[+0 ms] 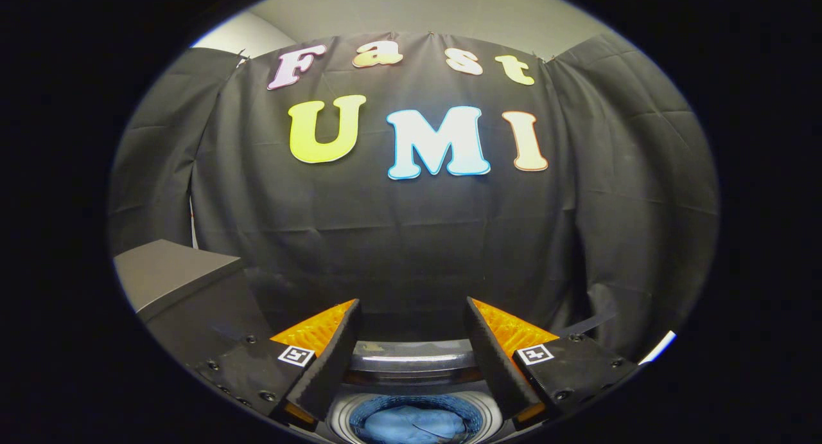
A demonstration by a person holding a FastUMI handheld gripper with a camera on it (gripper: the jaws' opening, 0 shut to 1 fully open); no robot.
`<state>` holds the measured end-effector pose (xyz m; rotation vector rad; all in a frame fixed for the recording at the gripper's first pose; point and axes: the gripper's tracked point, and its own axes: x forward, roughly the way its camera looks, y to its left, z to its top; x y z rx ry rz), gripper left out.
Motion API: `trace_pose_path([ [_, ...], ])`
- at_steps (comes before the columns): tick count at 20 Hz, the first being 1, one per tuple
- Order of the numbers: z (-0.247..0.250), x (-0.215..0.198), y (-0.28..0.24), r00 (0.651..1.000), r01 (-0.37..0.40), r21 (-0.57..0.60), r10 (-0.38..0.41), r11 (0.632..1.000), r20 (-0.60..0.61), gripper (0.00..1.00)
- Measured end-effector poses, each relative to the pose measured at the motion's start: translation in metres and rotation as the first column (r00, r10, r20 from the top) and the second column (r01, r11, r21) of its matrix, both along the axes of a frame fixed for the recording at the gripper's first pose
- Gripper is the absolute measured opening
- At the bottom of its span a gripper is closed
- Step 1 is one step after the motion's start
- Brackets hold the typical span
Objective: Put the clothes into the washing machine and then close the washing machine lid.
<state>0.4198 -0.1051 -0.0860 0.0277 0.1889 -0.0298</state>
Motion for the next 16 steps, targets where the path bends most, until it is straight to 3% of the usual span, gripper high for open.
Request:
trace_pose_path([
  [9,-0.023,-0.031,-0.002,0.999,0.001,0.001,-0.001,1.000,-0.032,0.99],
  [16,-0.079,-0.074,-0.001,0.991,0.000,0.004,0.001,1.000,-0.137,0.99],
])
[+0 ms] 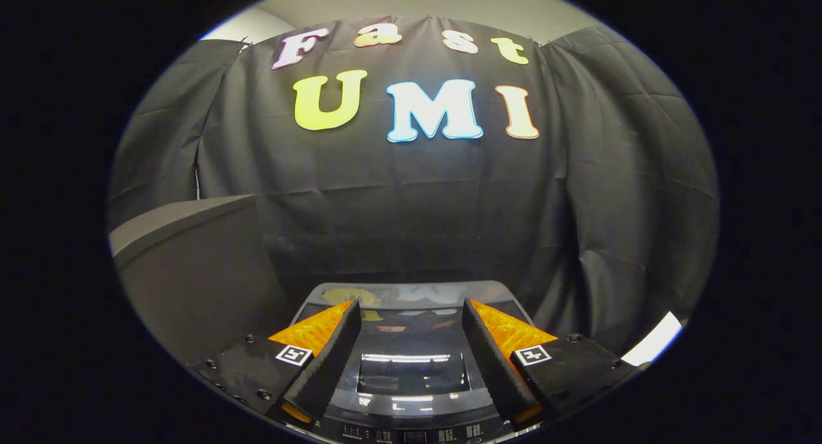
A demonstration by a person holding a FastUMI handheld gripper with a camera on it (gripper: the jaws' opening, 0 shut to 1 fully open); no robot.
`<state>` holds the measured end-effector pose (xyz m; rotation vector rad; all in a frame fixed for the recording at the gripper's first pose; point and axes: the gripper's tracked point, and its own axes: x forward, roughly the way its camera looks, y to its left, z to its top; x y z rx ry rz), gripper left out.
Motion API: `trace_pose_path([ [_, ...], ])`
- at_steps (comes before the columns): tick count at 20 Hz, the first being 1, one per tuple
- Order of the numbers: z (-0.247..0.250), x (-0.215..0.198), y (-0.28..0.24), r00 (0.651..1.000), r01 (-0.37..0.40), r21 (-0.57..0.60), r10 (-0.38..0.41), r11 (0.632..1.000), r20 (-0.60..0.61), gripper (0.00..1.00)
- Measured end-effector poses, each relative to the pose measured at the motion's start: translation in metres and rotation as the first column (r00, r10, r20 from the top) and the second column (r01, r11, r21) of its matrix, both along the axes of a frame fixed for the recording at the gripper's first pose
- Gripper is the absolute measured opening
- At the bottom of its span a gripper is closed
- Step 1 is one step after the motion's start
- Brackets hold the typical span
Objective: Put the clothes into the washing machine and then close the washing machine lid.
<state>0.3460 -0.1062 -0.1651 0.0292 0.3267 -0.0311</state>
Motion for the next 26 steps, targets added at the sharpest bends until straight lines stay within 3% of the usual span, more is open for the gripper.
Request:
trace_pose_path([
  [7,0.009,-0.026,0.002,1.000,0.009,0.022,-0.009,1.000,0.014,0.98],
  [15,0.087,-0.089,0.020,0.992,0.024,0.052,-0.030,0.998,0.122,0.98],
  [26,0.167,-0.181,0.054,0.972,0.029,0.007,-0.030,1.000,0.234,0.98],
])
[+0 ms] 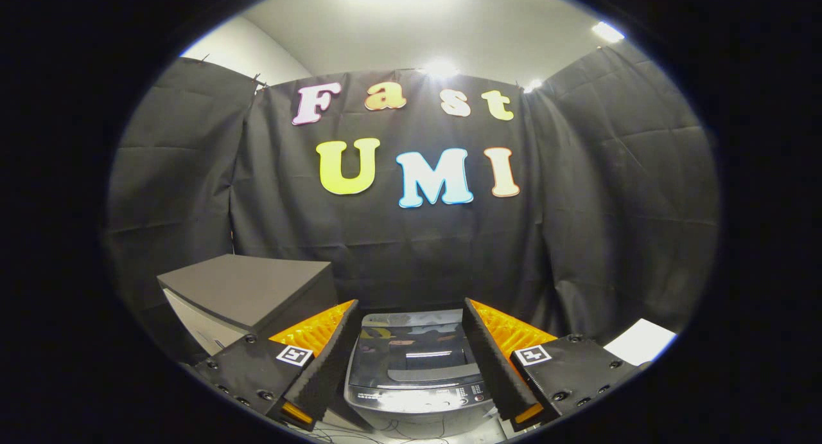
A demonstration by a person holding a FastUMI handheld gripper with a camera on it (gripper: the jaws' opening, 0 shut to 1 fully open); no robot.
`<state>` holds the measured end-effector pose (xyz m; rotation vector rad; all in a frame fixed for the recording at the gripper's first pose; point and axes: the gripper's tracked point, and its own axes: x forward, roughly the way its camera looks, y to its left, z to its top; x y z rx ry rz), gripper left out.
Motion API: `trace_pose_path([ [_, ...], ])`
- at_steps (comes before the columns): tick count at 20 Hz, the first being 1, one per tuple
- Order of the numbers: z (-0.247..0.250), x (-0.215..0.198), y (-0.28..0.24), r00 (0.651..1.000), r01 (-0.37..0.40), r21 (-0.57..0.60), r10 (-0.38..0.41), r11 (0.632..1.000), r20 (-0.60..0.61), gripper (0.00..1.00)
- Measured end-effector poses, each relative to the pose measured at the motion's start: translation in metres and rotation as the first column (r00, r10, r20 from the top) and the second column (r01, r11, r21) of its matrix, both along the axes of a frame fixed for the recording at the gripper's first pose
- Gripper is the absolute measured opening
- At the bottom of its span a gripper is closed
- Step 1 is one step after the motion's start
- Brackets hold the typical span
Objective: Put the clothes into the washing machine and then close the washing machine lid.
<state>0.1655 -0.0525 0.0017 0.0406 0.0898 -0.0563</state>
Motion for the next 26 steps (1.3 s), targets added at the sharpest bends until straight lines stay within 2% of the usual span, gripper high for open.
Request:
trace_pose_path([
  [6,0.033,-0.049,0.013,0.998,0.029,-0.007,-0.029,1.000,0.061,0.98],
  [12,0.046,-0.084,0.015,0.994,0.043,-0.003,-0.042,0.999,0.104,0.98],
  [16,0.046,-0.104,0.018,0.993,0.015,-0.031,-0.011,0.999,0.117,0.98],
  [26,0.036,-0.133,0.007,0.995,-0.026,-0.005,0.027,1.000,0.099,0.98],
])
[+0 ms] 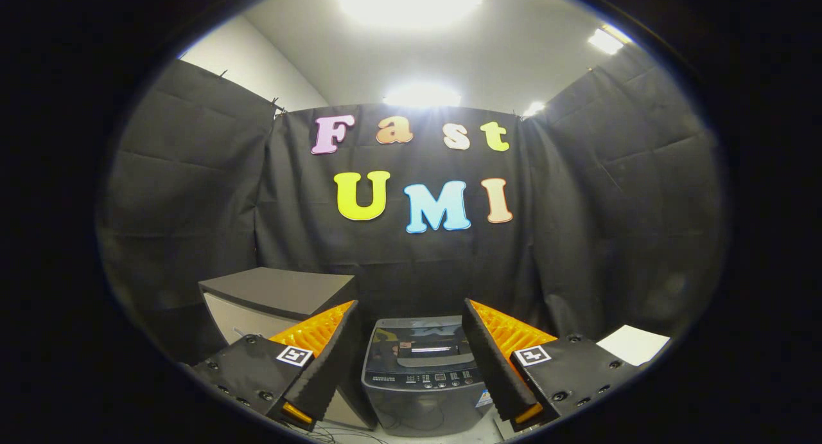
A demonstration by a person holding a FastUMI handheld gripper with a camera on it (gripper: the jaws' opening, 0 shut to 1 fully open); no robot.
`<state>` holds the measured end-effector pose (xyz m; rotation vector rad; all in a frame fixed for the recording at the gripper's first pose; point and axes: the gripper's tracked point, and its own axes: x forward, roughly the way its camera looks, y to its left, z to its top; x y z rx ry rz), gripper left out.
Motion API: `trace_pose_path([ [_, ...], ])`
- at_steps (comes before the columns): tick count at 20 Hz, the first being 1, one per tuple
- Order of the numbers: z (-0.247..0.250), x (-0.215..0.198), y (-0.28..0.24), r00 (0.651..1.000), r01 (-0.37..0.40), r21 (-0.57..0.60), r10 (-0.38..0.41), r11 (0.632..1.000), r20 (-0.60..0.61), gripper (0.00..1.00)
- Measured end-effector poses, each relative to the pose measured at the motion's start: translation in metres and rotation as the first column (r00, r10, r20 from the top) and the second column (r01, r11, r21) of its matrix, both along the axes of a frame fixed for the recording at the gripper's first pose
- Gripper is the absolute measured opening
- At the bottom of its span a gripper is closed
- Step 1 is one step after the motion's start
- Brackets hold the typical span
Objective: Put the clothes into the washing machine and then close the washing machine lid.
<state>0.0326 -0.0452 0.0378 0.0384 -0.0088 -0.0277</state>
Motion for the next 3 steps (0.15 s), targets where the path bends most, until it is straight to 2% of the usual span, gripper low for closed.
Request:
trace_pose_path([
  [3,-0.0004,-0.0036,-0.0010,1.000,-0.014,-0.017,0.014,1.000,-0.003,0.98],
])
